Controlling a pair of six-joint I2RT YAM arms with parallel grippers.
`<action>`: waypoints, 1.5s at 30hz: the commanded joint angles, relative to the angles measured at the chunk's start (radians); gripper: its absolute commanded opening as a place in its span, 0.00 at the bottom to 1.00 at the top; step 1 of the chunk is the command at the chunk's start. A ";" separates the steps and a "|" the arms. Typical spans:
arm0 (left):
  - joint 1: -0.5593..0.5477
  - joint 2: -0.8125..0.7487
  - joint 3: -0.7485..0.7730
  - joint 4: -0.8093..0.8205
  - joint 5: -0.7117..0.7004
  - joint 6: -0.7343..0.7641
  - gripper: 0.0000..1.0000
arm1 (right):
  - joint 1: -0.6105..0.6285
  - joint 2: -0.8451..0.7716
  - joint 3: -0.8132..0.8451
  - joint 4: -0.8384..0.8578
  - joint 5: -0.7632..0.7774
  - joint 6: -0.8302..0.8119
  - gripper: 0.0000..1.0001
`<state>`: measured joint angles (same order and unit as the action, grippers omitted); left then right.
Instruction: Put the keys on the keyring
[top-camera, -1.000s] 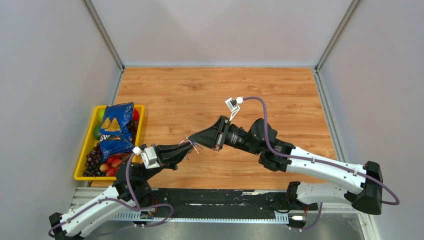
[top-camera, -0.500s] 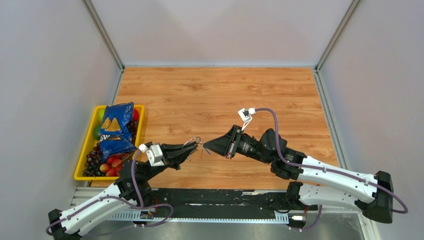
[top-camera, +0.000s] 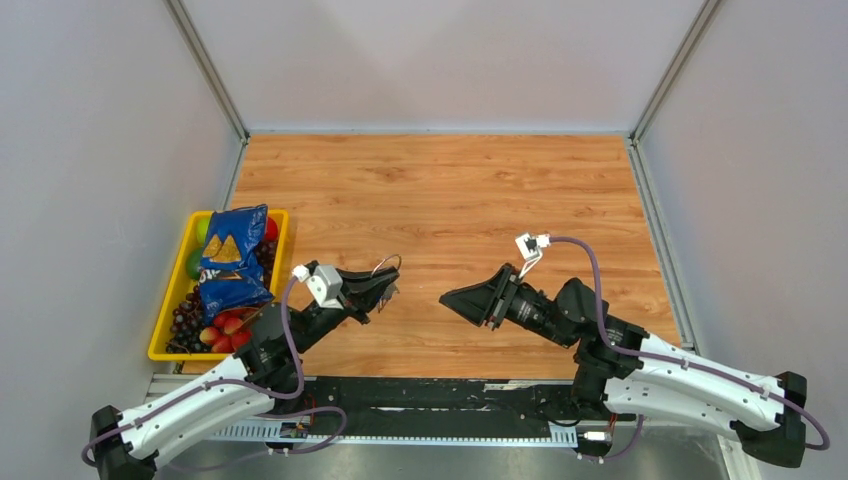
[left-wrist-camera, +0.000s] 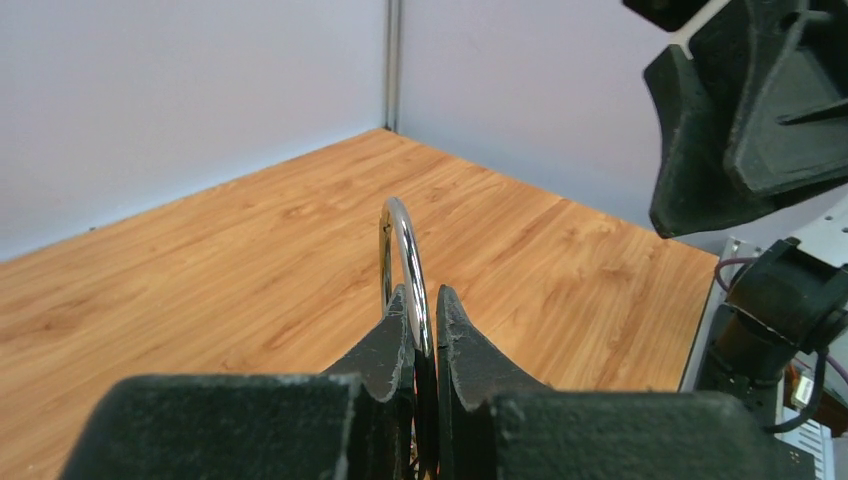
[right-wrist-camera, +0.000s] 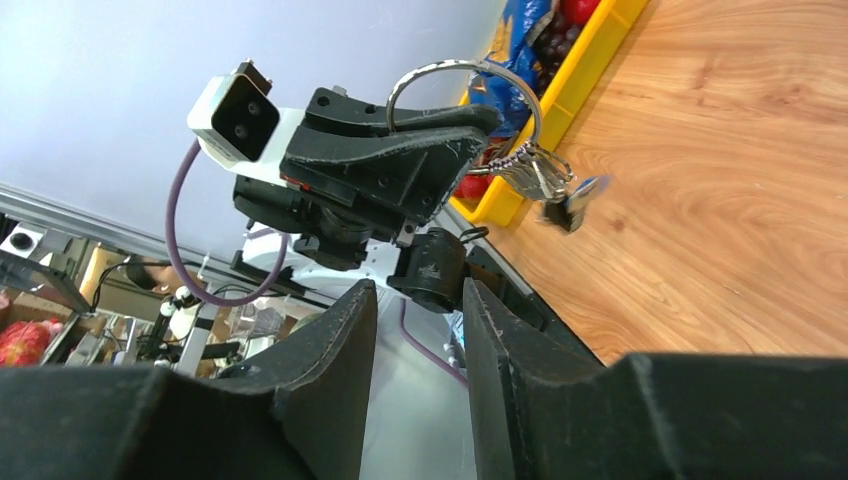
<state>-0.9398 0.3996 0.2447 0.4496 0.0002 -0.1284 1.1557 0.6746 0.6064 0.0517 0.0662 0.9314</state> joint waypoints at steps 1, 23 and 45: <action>0.004 0.060 0.059 0.018 -0.079 -0.002 0.00 | 0.002 -0.078 -0.051 -0.048 0.075 -0.012 0.40; 0.004 0.729 0.276 0.031 -0.746 0.178 0.00 | 0.004 -0.325 -0.164 -0.215 0.094 -0.055 0.42; -0.073 1.450 0.689 -0.040 -0.662 0.052 0.00 | 0.003 -0.505 -0.147 -0.383 0.148 -0.067 0.43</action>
<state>-0.9985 1.8194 0.8822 0.4015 -0.6865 -0.0368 1.1553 0.1883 0.4377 -0.3050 0.1982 0.8799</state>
